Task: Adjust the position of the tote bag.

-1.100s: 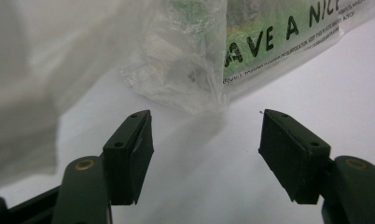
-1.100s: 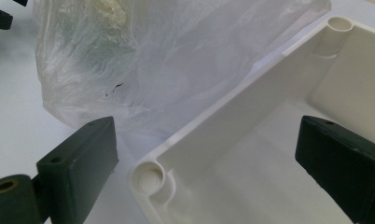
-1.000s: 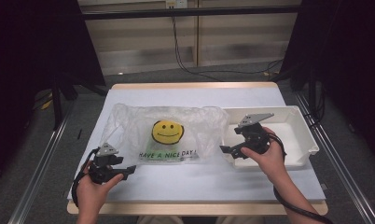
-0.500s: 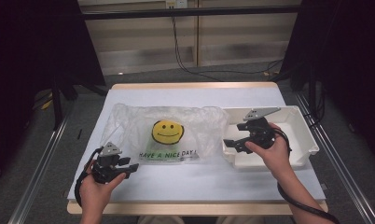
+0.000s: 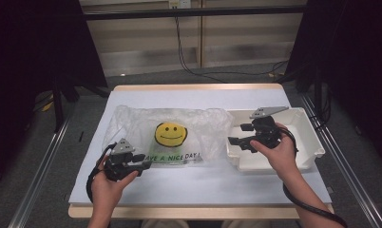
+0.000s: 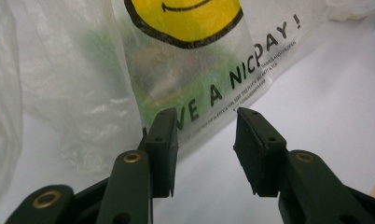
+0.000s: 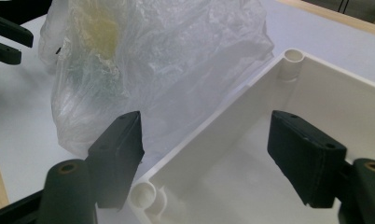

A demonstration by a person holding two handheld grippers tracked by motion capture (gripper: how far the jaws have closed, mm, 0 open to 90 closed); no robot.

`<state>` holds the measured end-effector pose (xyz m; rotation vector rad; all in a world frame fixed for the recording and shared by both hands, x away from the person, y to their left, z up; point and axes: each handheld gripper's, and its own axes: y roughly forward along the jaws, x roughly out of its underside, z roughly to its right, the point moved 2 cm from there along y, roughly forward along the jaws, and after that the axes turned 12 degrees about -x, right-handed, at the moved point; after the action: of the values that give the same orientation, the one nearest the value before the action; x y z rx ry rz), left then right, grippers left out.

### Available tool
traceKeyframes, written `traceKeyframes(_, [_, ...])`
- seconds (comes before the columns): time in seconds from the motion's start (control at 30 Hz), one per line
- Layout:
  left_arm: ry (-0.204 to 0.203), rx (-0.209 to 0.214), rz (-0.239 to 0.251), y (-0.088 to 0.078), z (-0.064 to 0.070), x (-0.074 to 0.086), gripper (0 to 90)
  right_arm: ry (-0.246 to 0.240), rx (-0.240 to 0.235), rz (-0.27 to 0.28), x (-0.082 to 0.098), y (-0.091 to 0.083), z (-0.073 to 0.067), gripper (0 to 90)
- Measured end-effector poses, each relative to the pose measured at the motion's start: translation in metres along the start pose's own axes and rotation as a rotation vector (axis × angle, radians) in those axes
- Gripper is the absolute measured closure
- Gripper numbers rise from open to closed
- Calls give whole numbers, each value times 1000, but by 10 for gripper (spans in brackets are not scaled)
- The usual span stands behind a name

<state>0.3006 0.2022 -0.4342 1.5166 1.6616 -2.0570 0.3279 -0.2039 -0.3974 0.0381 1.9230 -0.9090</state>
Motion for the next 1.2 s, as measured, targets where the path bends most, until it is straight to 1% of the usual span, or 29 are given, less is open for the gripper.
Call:
traceKeyframes(0.07, [-1,16,7,2,1,-5,593,-11,8,-1,-3,-2,-1,301])
traceKeyframes(0.1, [-2,12,14,3,2,-7,593,-15,7,2,-5,-3,-2,326])
traceKeyframes(0.13, [0,18,11,4,2,-11,593,-18,5,4,-7,-3,-3,328])
traceKeyframes(0.17, [0,21,18,5,2,-13,593,-21,10,2,-10,-3,-4,328])
traceKeyframes(0.23, [-12,28,22,7,3,-17,592,-38,18,-6,-16,-3,-7,328])
traceKeyframes(0.27, [-24,30,28,8,4,-20,590,-41,13,-8,-18,-2,-8,329])
traceKeyframes(0.3, [-19,32,35,9,4,-22,585,-42,6,-8,-20,-2,-10,330])
traceKeyframes(0.4, [-3,32,24,13,5,-26,572,-21,-31,3,-27,1,-14,350])
traceKeyframes(0.43, [-1,29,20,14,5,-27,571,-26,-34,7,-29,1,-15,370])
traceKeyframes(0.47, [-7,31,20,16,5,-28,565,-31,-31,7,-31,1,-16,377])
traceKeyframes(0.5, [-8,44,14,17,5,-29,559,-33,-24,8,-33,2,-17,380])
traceKeyframes(0.53, [-7,44,17,18,6,-30,559,-37,-25,8,-35,2,-18,380])
traceKeyframes(0.57, [-4,32,16,19,6,-30,559,-41,-26,8,-36,3,-19,380])
traceKeyframes(0.63, [-12,43,14,20,6,-31,559,-53,-30,8,-40,5,-22,380])
traceKeyframes(0.7, [-17,44,15,22,6,-32,559,-71,-32,5,-44,8,-25,379])
traceKeyframes(0.73, [-16,52,15,22,6,-33,559,-70,-30,2,-46,10,-27,378])
traceKeyframes(0.8, [-14,45,11,22,7,-33,567,-85,-33,7,-52,15,-31,373])
traceKeyframes(0.83, [1,35,16,21,6,-34,578,-92,-37,7,-54,17,-32,367])
traceKeyframes(0.87, [3,37,19,21,6,-34,589,-98,-37,10,-59,21,-37,358])
traceKeyframes(0.97, [5,39,18,21,6,-34,607,-118,-48,5,-66,27,-42,353])
traceKeyframes(1.03, [2,34,22,22,7,-35,607,-118,-59,-4,-70,32,-44,339])
traceKeyframes(1.1, [0,39,20,24,7,-36,606,-115,-68,-4,-72,35,-44,332])
traceKeyframes(1.13, [3,37,15,25,8,-37,607,-121,-75,-13,-76,41,-46,312])
traceKeyframes(1.17, [3,37,15,25,8,-37,606,-123,-80,-10,-78,45,-46,274])
traceKeyframes(1.2, [6,45,28,27,8,-39,606,-122,-81,-15,-80,49,-46,247])
